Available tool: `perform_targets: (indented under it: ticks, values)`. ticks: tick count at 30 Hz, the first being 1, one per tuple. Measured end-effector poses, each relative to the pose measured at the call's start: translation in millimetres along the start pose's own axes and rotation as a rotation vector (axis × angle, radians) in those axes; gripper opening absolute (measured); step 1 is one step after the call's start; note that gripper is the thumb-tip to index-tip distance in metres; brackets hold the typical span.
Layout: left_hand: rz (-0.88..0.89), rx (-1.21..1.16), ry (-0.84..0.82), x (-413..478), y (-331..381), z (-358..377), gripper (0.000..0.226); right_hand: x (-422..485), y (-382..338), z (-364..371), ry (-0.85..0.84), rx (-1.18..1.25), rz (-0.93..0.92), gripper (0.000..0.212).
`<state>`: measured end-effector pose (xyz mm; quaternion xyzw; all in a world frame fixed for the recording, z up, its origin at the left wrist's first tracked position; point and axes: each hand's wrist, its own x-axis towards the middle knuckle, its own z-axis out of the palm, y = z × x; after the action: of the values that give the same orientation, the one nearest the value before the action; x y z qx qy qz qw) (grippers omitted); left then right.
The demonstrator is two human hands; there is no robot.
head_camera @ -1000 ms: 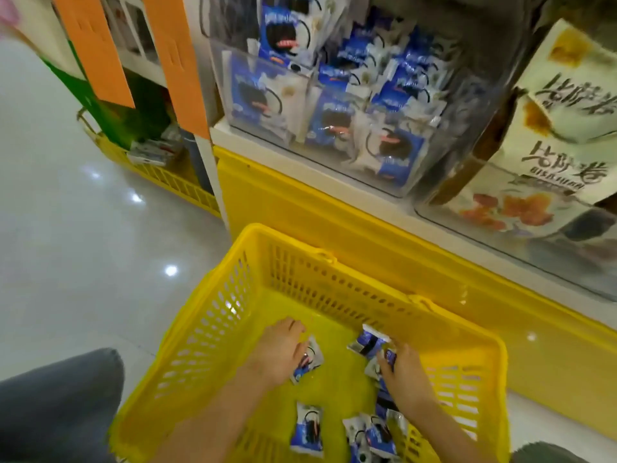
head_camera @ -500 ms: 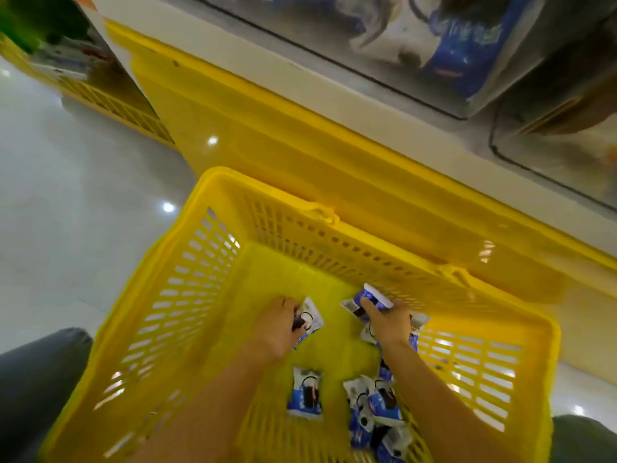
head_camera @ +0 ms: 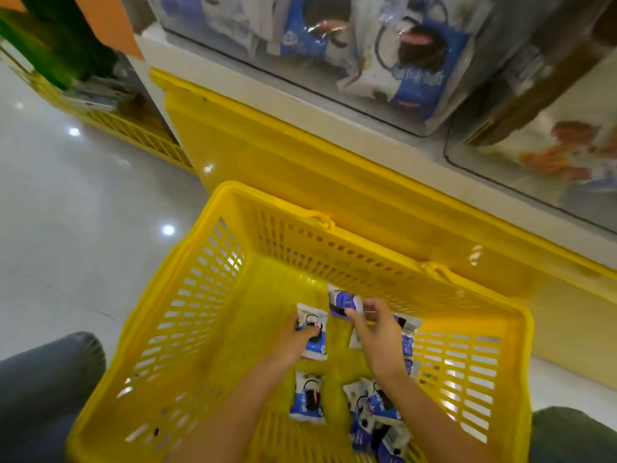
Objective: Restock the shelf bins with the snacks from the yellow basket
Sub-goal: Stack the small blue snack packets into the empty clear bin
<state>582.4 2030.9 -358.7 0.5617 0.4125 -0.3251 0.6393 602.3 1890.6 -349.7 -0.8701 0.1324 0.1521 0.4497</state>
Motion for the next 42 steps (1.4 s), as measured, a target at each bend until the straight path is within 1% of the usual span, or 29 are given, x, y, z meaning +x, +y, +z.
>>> perform_targets:
  ticks: [2, 4, 5, 6, 7, 8, 9, 10, 11, 12, 13, 15, 16, 19, 21, 24, 27, 30, 32, 34, 36, 38, 39, 40, 42]
  values:
    - [-0.047, -0.129, -0.031, -12, 9, 2, 0.045, -14, -7, -5, -0.069, -0.094, -0.171, 0.014]
    - [-0.075, -0.275, -0.112, -22, 15, 0, 0.048, -25, -8, -8, -0.174, -0.276, -0.331, 0.015]
    - [-0.071, -0.302, -0.149, -26, 16, -3, 0.048, -31, -11, -9, -0.204, -0.351, -0.404, 0.018]
    - [-0.044, -0.278, -0.175, -29, 16, -5, 0.044, -36, -14, -10, -0.212, -0.401, -0.486, 0.021]
    - [-0.003, -0.237, -0.185, -32, 15, -7, 0.035, -40, -17, -12, -0.226, -0.436, -0.575, 0.022]
    - [0.052, -0.19, -0.166, -34, 14, -9, 0.025, -44, -19, -14, -0.252, -0.461, -0.652, 0.024]
    - [0.101, -0.145, -0.113, -34, 13, -11, 0.024, -47, -21, -17, -0.298, -0.468, -0.698, 0.031]
    - [0.137, -0.098, -0.051, -33, 12, -14, 0.032, -48, -22, -20, -0.353, -0.453, -0.683, 0.041]
    - [0.158, -0.062, -0.011, -33, 11, -17, 0.043, -48, -21, -23, -0.386, -0.419, -0.613, 0.047]
    - [0.167, -0.037, 0.004, -34, 11, -19, 0.05, -45, -18, -25, -0.375, -0.381, -0.523, 0.046]
    - [0.175, -0.03, -0.001, -35, 11, -21, 0.052, -40, -12, -28, -0.322, -0.336, -0.434, 0.041]
    - [0.187, -0.037, -0.024, -34, 9, -24, 0.042, -26, 2, -32, -0.227, -0.338, -0.28, 0.034]
    - [0.184, -0.031, -0.029, -33, 8, -26, 0.036, -18, 11, -34, -0.226, -0.374, -0.226, 0.035]
    - [0.176, -0.014, -0.04, -29, 6, -30, 0.032, 2, 37, -37, -0.317, -0.501, -0.11, 0.044]
    - [0.167, -0.017, -0.048, -26, 5, -31, 0.034, 10, 50, -37, -0.374, -0.552, -0.063, 0.052]
    - [0.149, -0.009, -0.013, -22, 5, -33, 0.04, 17, 64, -30, -0.459, -0.656, -0.074, 0.06]
    - [0.132, -0.019, -0.008, -19, 6, -33, 0.042, 23, 71, -21, -0.441, -0.851, -0.116, 0.061]
    - [0.121, -0.021, -0.011, -18, 7, -32, 0.048, 27, 72, -16, -0.415, -0.884, -0.096, 0.06]
    - [0.113, -0.022, 0.01, -18, 8, -31, 0.05, 26, 70, -14, -0.393, -0.775, -0.09, 0.059]
    - [0.117, -0.036, 0.017, -18, 7, -28, 0.05, 23, 61, -13, -0.351, -0.566, -0.044, 0.059]
    - [0.129, -0.077, 0.023, -21, 7, -26, 0.051, 18, 49, -12, -0.321, -0.405, 0.013, 0.065]
    - [0.134, -0.141, 0.041, -27, 9, -24, 0.06, 14, 33, -11, -0.323, -0.273, 0.072, 0.073]
    - [0.14, -0.164, 0.047, -30, 10, -22, 0.063, 12, 24, -11, -0.326, -0.203, 0.094, 0.074]
    - [0.157, -0.175, 0.05, -33, 12, -21, 0.06, 10, 15, -12, -0.326, -0.141, 0.105, 0.071]
    - [0.196, -0.193, 0.05, -44, 18, -20, 0.049, 8, -6, -16, -0.291, -0.082, 0.081, 0.057]
